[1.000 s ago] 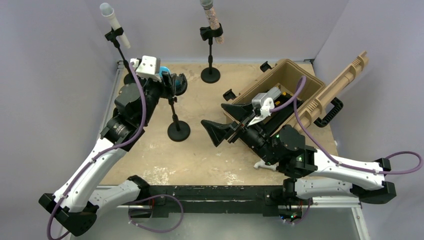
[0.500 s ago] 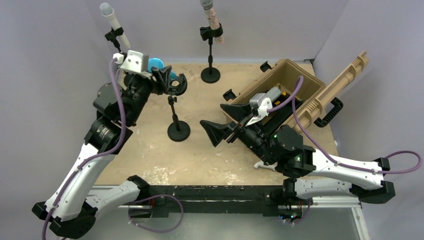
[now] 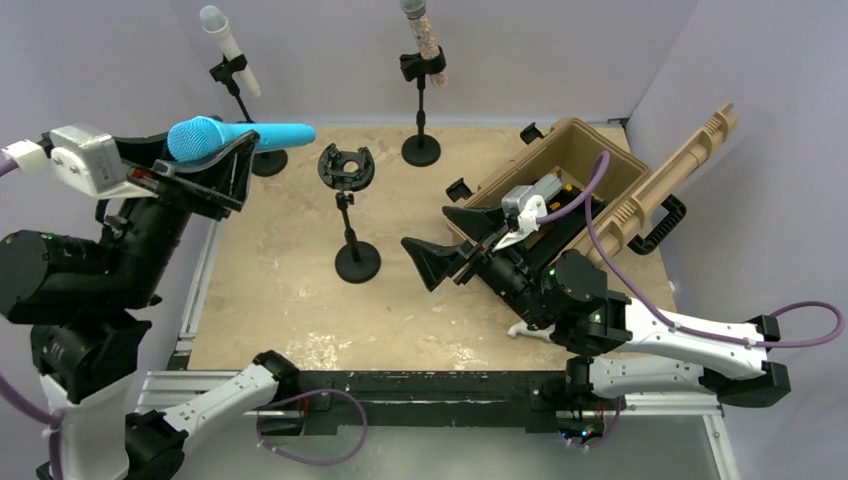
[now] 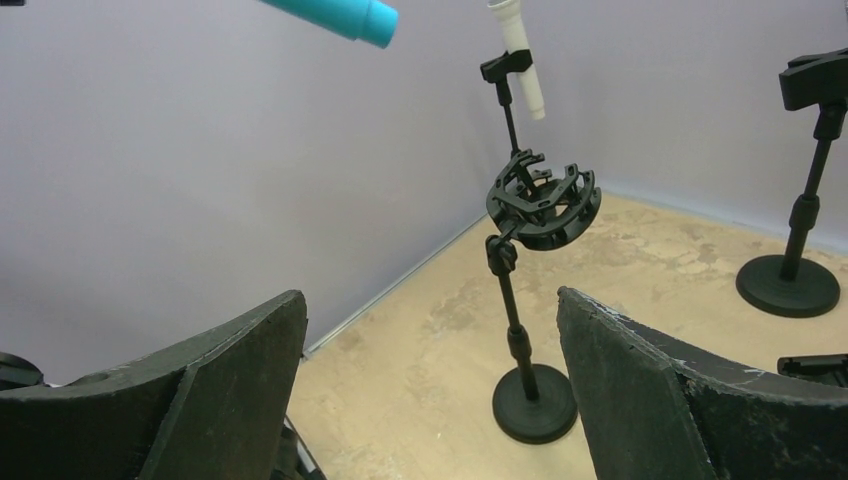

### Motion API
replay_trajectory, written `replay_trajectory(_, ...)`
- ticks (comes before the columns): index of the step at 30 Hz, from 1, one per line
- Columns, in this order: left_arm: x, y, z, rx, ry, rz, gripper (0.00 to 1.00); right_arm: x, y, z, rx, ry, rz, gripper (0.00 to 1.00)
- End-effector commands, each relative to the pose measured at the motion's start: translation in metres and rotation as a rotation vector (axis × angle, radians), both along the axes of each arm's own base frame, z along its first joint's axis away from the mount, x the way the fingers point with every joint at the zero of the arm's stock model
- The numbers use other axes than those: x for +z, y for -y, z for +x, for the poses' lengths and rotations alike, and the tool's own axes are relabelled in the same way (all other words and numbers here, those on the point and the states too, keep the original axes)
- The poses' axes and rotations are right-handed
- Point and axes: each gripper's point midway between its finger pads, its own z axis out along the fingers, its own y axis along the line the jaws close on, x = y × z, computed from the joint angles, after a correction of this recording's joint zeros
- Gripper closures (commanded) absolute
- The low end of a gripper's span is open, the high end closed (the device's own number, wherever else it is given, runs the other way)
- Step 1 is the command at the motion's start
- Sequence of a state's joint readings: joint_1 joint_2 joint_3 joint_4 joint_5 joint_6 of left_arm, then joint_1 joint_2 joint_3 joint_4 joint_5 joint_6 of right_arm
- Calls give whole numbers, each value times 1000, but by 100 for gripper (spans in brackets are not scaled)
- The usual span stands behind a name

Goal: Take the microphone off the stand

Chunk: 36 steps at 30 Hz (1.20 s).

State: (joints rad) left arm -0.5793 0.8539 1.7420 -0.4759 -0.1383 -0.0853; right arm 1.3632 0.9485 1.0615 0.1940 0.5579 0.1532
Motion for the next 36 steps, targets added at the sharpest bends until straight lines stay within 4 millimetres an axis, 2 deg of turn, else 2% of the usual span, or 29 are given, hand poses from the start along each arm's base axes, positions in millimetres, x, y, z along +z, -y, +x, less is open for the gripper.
replay_trajectory(1,-49,27,1,-126,-222,54,100,18,10,-1,-11,9,72,7)
replay_trajectory(5,-85,60,1,-278,-370,122,100,24,18,-3,-9,14,107,7)
replay_trajectory(12,-153,113,17,-458,-681,164,100,39,42,-14,31,58,207,7)
replay_trajectory(18,-227,149,35,-530,-973,162,100,46,50,-23,69,90,248,7)
replay_trajectory(22,-270,181,36,-615,-1094,118,100,45,51,-23,67,94,250,7)
replay_trajectory(27,-335,206,40,-527,-1226,228,100,46,48,-26,86,109,246,7)
replay_trajectory(33,-404,210,58,-302,-1343,303,100,45,47,-27,92,106,243,8)
replay_trajectory(36,-421,208,60,-241,-1350,309,100,45,49,-26,87,103,245,8)
